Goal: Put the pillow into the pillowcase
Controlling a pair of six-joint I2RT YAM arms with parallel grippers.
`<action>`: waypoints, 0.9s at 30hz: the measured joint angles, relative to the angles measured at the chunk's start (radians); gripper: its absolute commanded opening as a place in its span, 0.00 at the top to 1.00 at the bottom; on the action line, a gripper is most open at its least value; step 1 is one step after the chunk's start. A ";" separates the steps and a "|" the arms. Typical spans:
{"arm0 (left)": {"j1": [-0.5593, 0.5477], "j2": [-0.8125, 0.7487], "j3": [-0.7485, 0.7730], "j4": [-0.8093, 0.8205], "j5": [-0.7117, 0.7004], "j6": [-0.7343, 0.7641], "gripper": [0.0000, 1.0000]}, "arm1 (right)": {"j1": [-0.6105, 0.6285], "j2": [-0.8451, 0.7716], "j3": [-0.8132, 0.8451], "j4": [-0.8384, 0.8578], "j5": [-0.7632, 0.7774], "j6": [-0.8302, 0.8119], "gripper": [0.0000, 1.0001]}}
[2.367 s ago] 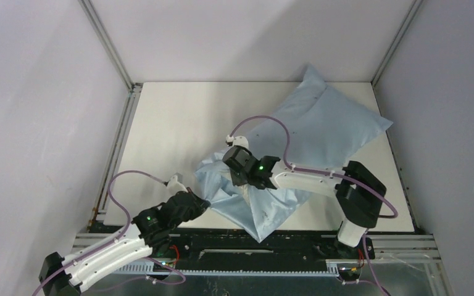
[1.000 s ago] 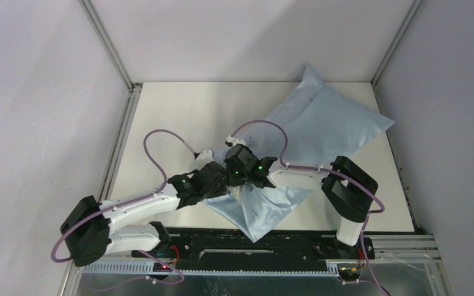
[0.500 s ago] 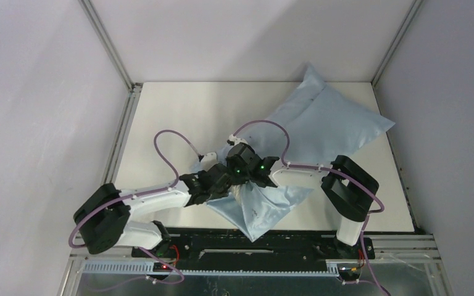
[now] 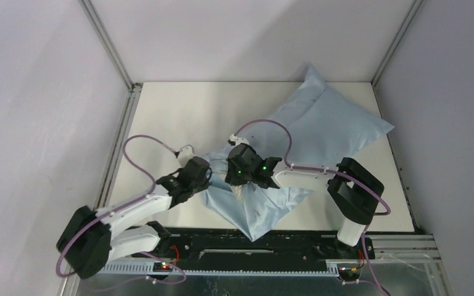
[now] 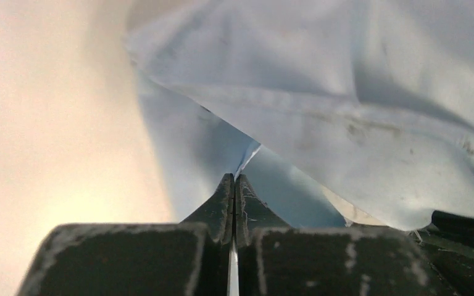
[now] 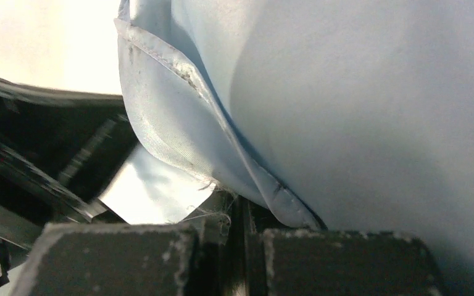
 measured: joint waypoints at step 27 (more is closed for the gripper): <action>0.357 -0.320 0.082 -0.055 0.225 0.111 1.00 | 0.164 0.029 0.285 -0.378 0.261 -0.381 0.95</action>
